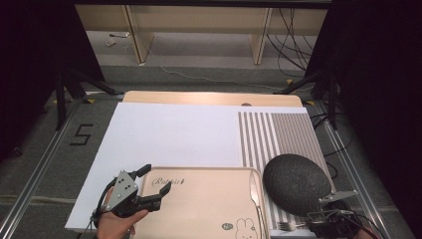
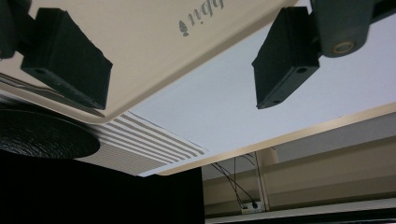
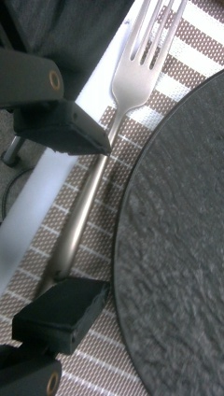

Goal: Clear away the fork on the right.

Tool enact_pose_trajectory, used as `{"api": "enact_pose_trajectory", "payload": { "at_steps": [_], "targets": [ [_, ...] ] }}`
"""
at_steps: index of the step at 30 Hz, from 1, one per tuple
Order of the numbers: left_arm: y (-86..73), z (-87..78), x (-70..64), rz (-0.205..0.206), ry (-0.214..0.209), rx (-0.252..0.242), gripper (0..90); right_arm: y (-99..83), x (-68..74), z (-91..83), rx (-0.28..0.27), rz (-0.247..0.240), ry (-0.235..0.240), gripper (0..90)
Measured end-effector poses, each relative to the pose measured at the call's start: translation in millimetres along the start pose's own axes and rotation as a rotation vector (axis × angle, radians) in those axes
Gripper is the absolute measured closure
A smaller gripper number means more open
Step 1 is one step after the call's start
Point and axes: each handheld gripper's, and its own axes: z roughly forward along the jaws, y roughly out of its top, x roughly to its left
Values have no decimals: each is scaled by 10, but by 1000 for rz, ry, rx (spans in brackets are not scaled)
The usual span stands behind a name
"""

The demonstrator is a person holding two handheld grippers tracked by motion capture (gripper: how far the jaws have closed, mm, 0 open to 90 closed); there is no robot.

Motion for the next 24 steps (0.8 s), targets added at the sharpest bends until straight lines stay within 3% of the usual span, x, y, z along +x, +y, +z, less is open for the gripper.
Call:
{"api": "enact_pose_trajectory", "payload": {
  "at_steps": [2,9,17,24],
  "targets": [
    [1,1,-1,0,0,0,186,-1,-4,19,3,-8,14,284],
    [3,5,-4,3,0,-1,186,-18,50,-1,40,-71,-16,346],
    [3,4,-6,5,0,1,186,0,164,-15,68,-165,-37,526],
    [3,9,-10,4,-1,1,186,8,217,-21,70,-234,-22,656]
  ]
}}
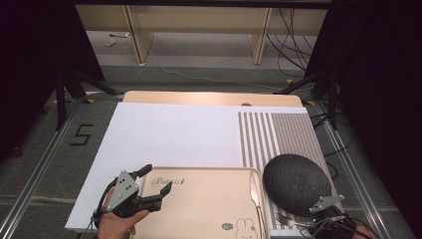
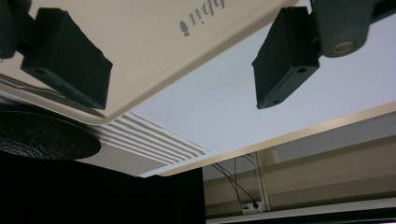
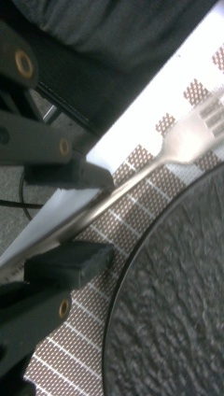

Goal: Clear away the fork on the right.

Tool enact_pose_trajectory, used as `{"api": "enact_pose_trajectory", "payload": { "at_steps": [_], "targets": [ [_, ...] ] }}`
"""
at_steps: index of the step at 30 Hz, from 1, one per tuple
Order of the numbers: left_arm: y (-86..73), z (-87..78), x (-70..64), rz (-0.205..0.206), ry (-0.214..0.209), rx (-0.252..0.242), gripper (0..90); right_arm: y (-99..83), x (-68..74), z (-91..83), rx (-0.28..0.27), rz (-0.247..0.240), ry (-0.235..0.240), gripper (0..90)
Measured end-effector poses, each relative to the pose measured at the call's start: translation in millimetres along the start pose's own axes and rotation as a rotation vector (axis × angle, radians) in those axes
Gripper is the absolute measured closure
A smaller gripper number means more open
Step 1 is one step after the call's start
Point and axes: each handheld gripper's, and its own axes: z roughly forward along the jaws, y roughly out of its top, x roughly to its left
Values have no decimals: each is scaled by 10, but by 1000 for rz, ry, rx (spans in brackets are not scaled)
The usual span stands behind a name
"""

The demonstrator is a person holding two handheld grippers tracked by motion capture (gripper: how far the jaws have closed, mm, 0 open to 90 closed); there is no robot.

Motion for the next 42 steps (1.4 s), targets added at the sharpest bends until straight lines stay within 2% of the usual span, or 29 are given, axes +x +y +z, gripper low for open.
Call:
{"api": "enact_pose_trajectory", "payload": {
  "at_steps": [5,13,20,22,24,26,31,37,42],
  "targets": [
    [-1,2,0,1,0,0,186,17,34,0,5,-52,-1,742],
    [-2,3,-1,3,-2,2,186,53,136,-2,28,-173,-48,789],
    [0,3,2,1,0,0,186,70,194,-1,38,-249,-69,816],
    [0,3,1,2,0,0,186,71,205,-3,39,-257,-71,822],
    [-2,3,1,3,-1,2,186,79,242,-9,33,-276,-47,838],
    [-1,4,1,2,-1,1,186,93,262,-17,34,-290,-63,840],
    [-1,6,3,2,-1,1,186,94,273,-40,19,-285,-55,840],
    [-1,6,2,2,-1,1,186,121,293,-74,-25,-323,-62,841],
    [-2,4,2,0,0,0,186,165,315,-125,-82,-339,-45,841]
  ]
}}
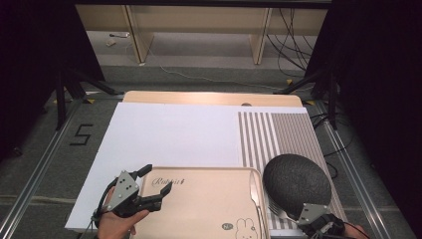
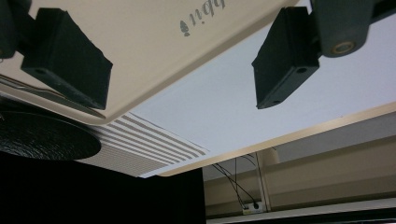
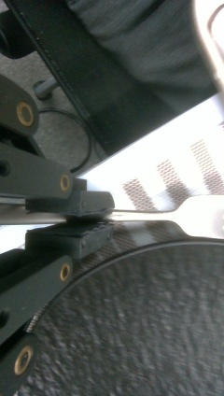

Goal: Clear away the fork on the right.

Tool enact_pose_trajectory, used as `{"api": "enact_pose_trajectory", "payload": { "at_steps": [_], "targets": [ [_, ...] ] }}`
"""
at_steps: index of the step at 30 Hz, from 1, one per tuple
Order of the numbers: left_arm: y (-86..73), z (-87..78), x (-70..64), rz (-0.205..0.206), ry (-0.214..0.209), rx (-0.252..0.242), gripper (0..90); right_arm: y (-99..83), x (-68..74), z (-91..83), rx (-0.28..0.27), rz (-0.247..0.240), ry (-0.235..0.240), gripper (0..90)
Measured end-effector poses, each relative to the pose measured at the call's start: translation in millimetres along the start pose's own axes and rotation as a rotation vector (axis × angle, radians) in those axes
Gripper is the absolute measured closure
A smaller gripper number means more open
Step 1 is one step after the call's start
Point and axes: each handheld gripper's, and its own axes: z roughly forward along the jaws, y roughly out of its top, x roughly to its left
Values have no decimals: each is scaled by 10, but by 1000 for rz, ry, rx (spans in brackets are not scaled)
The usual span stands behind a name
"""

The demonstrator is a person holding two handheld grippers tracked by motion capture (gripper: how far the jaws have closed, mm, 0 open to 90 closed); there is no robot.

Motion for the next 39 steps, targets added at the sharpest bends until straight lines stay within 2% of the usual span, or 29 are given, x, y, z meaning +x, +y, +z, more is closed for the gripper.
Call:
{"api": "enact_pose_trajectory", "payload": {
  "at_steps": [4,6,8,10,15,16,20,25,27,30,39],
  "targets": [
    [-2,1,2,2,-1,2,186,26,-1,-16,-24,-7,-1,846],
    [-1,5,2,-2,0,1,186,59,-3,-43,-65,-9,1,848],
    [-2,7,1,3,-1,3,186,75,-1,-54,-68,-14,-2,848],
    [0,4,2,1,0,1,186,114,-3,-74,-100,-18,7,848],
    [-4,4,3,-1,2,3,186,162,-5,-102,-140,-5,31,848],
    [-1,5,4,-2,2,2,186,192,-12,-112,-166,15,59,848],
    [-4,5,4,2,1,4,186,233,-16,-128,-197,42,92,848],
    [0,1,3,-3,2,0,186,319,-41,-146,-254,119,151,848],
    [1,2,3,-4,3,-1,186,331,-43,-148,-260,130,156,848],
    [1,2,0,2,0,0,186,414,-50,-156,-291,169,197,848],
    [4,-7,7,-5,6,-7,185,713,-24,-150,-368,222,289,848]
  ]
}}
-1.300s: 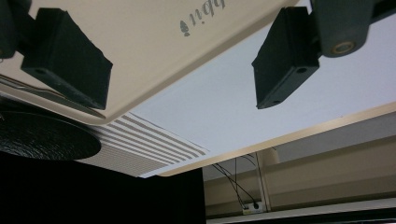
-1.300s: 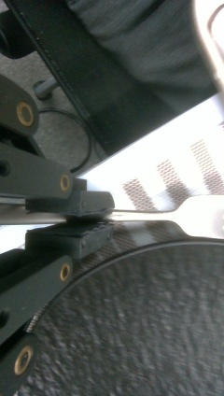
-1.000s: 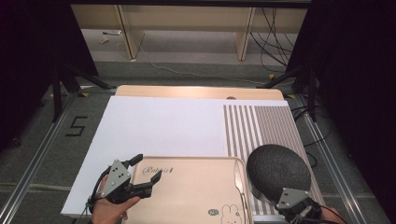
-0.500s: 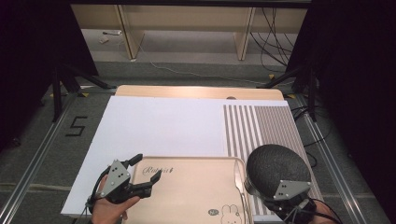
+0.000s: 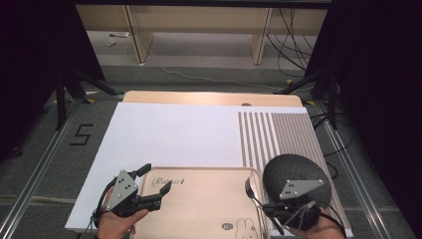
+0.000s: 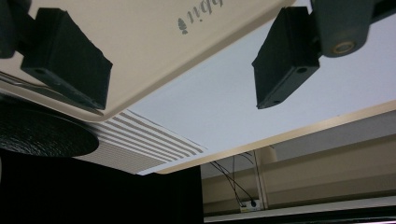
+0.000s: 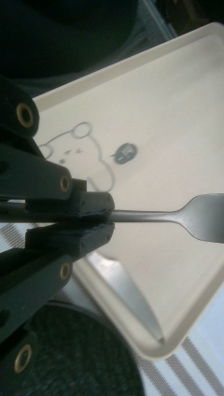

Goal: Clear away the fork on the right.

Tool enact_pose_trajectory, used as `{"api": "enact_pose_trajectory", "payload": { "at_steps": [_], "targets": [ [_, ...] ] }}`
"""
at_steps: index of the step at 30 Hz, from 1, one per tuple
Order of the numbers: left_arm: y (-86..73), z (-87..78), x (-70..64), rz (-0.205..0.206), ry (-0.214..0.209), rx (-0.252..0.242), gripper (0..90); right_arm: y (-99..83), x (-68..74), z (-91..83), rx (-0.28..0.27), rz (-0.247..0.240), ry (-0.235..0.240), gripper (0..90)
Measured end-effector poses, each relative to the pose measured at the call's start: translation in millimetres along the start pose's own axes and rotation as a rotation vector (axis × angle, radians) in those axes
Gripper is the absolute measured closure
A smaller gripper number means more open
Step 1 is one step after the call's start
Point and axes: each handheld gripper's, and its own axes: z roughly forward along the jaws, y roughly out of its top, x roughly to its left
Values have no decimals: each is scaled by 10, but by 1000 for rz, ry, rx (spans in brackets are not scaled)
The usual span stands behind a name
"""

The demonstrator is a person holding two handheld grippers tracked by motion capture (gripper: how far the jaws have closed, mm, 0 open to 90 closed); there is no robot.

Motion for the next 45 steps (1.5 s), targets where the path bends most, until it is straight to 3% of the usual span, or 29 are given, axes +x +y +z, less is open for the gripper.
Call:
{"api": "enact_pose_trajectory", "payload": {
  "at_steps": [8,19,27,45],
  "targets": [
    [1,-4,9,-3,4,-2,185,253,125,212,-11,-12,80,848],
    [6,6,28,-11,11,-8,185,406,213,407,-10,-1,111,848],
    [10,17,27,-15,12,-9,185,417,220,476,-10,14,119,848],
    [3,6,38,-18,8,-15,185,424,308,671,61,52,110,847]
  ]
}}
